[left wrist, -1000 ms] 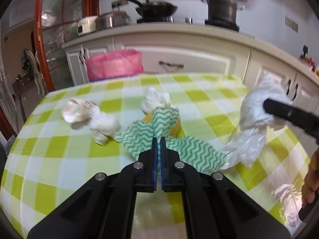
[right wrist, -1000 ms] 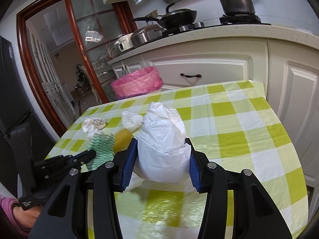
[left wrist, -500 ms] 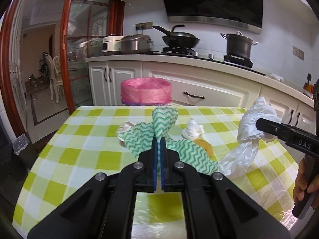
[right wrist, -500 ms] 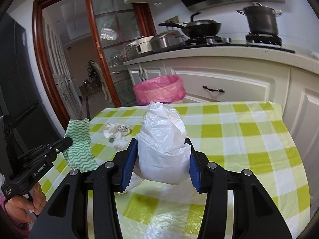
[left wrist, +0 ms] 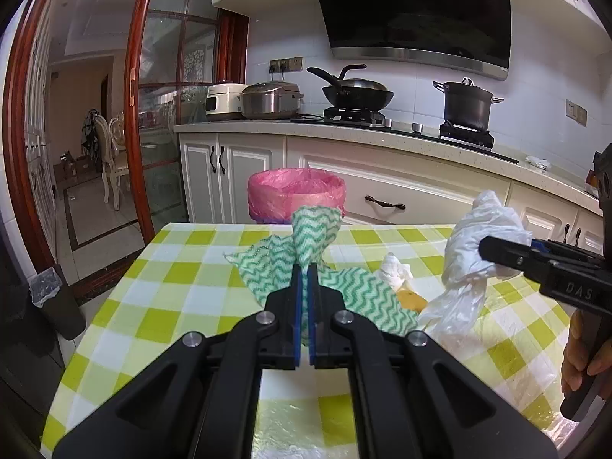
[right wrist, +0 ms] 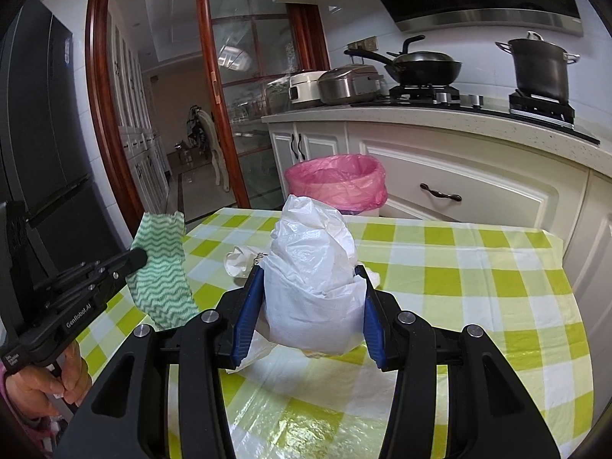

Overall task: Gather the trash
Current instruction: 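Carry the green cloth and white bag with both tools over the pink bin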

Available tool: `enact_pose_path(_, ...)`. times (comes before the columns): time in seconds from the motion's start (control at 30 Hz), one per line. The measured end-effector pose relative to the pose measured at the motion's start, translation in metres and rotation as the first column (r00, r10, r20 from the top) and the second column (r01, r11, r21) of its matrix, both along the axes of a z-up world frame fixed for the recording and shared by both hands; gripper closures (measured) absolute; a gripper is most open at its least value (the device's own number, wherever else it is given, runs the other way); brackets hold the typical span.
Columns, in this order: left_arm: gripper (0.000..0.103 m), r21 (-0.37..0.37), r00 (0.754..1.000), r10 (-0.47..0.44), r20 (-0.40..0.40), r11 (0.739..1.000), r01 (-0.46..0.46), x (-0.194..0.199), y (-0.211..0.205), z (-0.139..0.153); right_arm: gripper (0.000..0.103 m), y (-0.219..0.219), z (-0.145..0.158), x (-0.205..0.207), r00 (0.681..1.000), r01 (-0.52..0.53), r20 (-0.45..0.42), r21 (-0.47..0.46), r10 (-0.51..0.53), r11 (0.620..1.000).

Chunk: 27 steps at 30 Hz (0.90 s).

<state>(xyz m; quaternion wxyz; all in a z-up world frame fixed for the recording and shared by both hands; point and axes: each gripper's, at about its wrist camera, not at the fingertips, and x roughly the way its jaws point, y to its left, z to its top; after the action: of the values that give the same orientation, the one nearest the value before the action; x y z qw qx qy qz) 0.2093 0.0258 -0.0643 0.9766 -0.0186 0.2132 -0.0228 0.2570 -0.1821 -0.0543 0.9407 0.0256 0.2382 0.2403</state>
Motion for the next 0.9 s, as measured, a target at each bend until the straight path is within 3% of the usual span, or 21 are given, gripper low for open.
enact_pose_path(0.4,0.101,0.019,1.0,-0.002,0.019,1.0,0.002,0.042,0.013,0.012,0.057,0.027,0.013,0.046,0.999,-0.041,0.01,-0.027,0.041,0.999)
enact_pose_path(0.9,0.101,0.032,1.0,-0.012,0.026,0.999,0.011,0.175,0.028,0.035,0.057,0.044,0.033,0.174,0.997,-0.067,0.019,-0.062,0.069,0.996)
